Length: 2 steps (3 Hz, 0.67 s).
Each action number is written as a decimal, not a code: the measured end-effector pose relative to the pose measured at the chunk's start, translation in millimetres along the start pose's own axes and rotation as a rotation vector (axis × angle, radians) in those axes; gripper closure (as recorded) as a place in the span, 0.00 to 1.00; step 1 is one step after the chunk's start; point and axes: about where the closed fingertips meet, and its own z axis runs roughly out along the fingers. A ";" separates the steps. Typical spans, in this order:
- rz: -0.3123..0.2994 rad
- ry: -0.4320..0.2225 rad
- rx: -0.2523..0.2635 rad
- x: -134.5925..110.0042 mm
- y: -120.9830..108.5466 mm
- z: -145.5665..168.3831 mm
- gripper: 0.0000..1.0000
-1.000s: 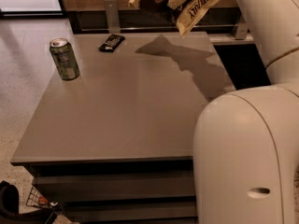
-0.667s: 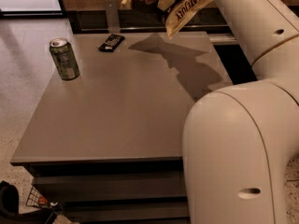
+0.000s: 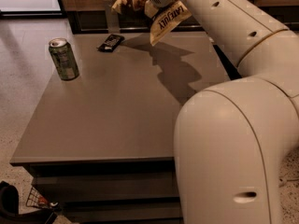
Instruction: Move brown chip bag near rxbar chocolate
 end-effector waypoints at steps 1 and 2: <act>0.008 0.005 -0.003 1.8 3.2 4.0 0.82; 0.005 0.006 -0.006 2.0 4.6 5.6 0.61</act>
Offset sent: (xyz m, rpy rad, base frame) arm 0.0007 0.0008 -0.0052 0.0049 0.0062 -0.0083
